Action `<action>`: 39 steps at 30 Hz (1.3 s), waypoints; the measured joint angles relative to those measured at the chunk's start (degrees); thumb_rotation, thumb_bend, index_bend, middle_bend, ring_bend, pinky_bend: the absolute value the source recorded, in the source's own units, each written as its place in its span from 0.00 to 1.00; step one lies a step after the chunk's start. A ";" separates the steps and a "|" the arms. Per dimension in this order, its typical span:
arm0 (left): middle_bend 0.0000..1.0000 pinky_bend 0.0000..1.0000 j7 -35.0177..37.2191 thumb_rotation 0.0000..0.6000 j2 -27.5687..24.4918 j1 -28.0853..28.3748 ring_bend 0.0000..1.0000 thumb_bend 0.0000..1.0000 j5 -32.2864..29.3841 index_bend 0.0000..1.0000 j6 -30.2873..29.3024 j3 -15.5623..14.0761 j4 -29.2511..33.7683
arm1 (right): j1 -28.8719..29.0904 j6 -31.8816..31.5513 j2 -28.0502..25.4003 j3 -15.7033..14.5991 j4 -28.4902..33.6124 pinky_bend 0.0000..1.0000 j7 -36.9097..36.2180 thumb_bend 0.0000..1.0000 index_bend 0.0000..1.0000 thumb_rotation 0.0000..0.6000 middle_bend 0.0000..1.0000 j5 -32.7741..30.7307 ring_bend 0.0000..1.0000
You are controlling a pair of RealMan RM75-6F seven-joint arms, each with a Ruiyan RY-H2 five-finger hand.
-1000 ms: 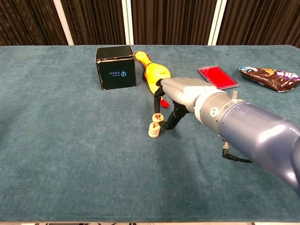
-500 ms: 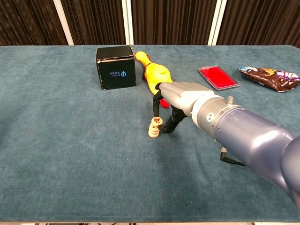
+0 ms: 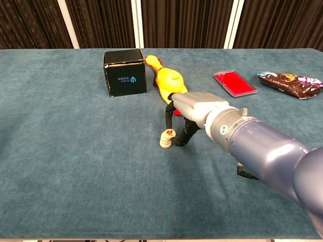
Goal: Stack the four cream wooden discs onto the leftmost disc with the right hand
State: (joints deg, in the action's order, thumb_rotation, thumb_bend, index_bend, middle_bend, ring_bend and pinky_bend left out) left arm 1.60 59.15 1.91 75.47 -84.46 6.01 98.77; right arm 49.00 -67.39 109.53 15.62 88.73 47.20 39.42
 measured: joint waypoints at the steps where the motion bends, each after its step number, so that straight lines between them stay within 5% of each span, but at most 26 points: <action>1: 0.00 0.13 -0.02 1.00 -0.01 0.01 0.00 0.17 -0.03 0.13 0.04 -0.01 0.00 | 0.02 -0.02 0.04 -0.09 -0.07 0.00 0.01 0.42 0.47 1.00 0.00 0.03 0.00; 27: 0.00 0.13 -0.14 1.00 -0.05 0.04 0.00 0.17 -0.09 0.13 0.09 -0.01 -0.10 | 0.25 -0.78 -0.10 -0.50 0.46 0.00 0.06 0.42 0.44 1.00 0.00 0.72 0.00; 39: 0.00 0.13 -0.56 1.00 0.10 0.02 0.00 0.17 0.02 0.13 -0.14 -0.04 -0.15 | -1.67 -2.28 -6.69 -0.14 4.10 0.00 -0.83 0.42 0.40 1.00 0.00 1.68 0.00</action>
State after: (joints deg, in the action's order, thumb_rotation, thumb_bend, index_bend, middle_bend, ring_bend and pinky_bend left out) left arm 1.03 59.26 1.93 75.50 -84.60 5.97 98.62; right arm 47.32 -69.67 102.84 15.48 92.83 46.37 41.11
